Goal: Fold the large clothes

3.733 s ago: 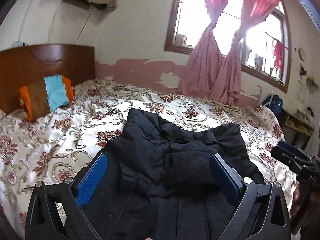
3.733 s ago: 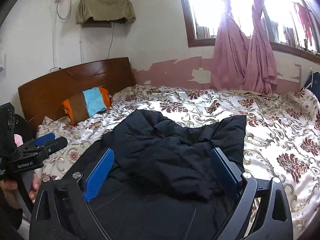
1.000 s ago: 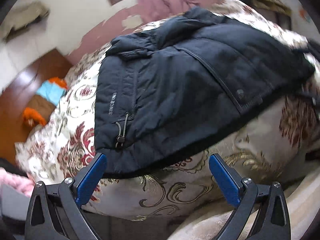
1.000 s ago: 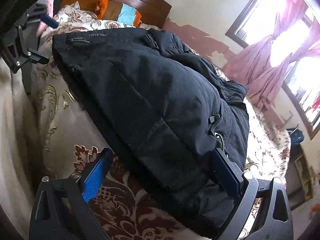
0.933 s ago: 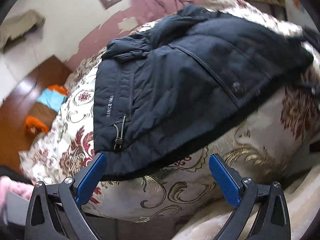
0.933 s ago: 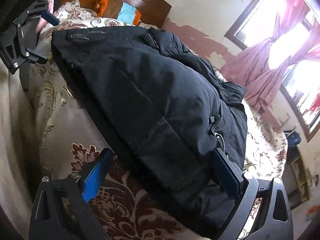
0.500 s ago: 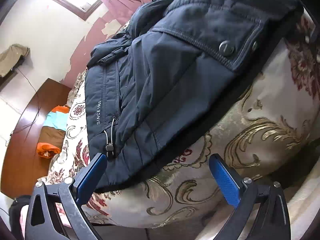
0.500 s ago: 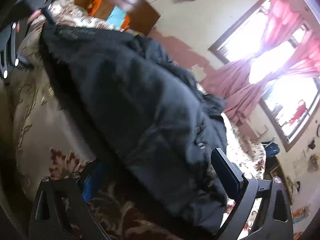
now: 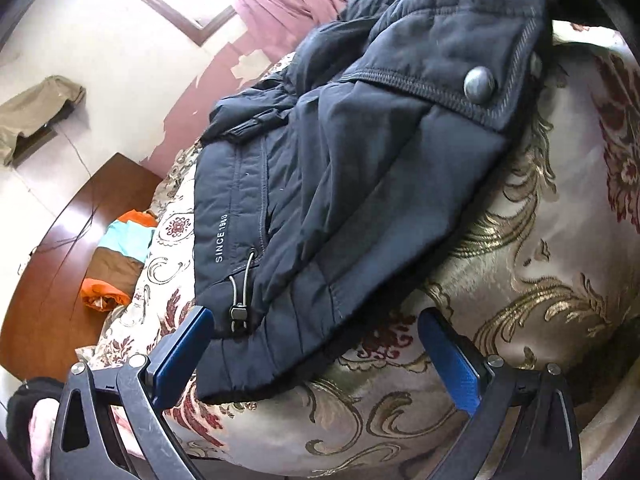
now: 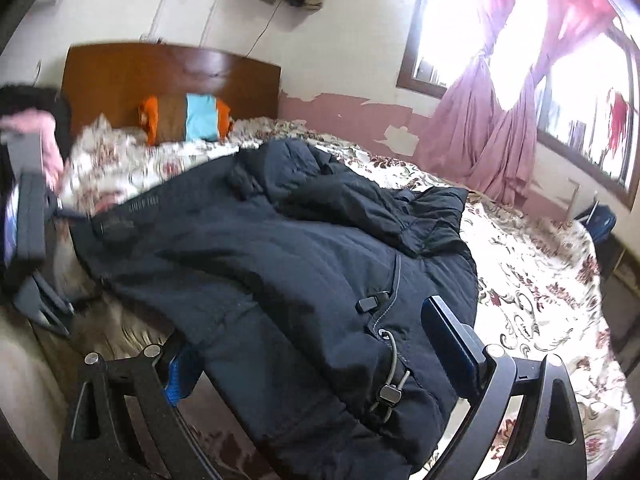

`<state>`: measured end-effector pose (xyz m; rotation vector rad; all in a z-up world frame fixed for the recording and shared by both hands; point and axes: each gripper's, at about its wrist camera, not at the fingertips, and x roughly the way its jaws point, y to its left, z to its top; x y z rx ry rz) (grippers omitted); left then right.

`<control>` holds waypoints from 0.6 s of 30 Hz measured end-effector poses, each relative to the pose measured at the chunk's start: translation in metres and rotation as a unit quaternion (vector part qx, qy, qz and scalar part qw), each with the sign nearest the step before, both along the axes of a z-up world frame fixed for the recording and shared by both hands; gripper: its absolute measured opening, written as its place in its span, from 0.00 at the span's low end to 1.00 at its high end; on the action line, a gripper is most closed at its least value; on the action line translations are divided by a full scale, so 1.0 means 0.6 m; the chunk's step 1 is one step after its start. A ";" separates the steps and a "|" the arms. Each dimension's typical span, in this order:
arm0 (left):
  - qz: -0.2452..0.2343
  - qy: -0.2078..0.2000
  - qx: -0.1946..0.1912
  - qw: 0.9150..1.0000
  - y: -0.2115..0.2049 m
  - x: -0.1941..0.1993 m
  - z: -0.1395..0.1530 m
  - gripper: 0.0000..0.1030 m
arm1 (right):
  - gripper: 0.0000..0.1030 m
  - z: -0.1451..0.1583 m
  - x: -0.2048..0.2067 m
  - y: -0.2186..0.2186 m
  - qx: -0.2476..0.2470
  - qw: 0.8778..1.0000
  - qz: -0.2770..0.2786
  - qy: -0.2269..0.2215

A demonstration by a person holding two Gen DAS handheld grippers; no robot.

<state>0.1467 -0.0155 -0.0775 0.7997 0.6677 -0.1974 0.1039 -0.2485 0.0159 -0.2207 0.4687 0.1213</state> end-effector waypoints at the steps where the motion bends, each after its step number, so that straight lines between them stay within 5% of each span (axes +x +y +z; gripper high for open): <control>1: 0.003 0.000 -0.001 1.000 0.001 0.002 0.000 1.00 | 0.92 0.004 0.001 0.000 0.003 1.000 0.001 -0.004; 5: 0.030 0.000 0.014 0.999 0.001 0.019 -0.008 0.98 | 0.91 0.013 0.001 -0.002 0.009 1.000 0.001 -0.019; 10: 0.083 0.020 -0.019 0.996 0.027 0.048 -0.003 0.36 | 0.90 0.003 0.001 -0.004 -0.006 1.000 0.008 -0.013; 15: 0.100 0.007 -0.097 0.990 0.058 0.053 0.032 0.18 | 0.88 -0.017 -0.019 -0.003 -0.041 0.999 0.003 0.001; 18: 0.106 -0.018 -0.116 0.987 0.057 0.053 0.054 0.13 | 0.65 -0.033 -0.035 0.006 -0.060 0.998 0.013 0.012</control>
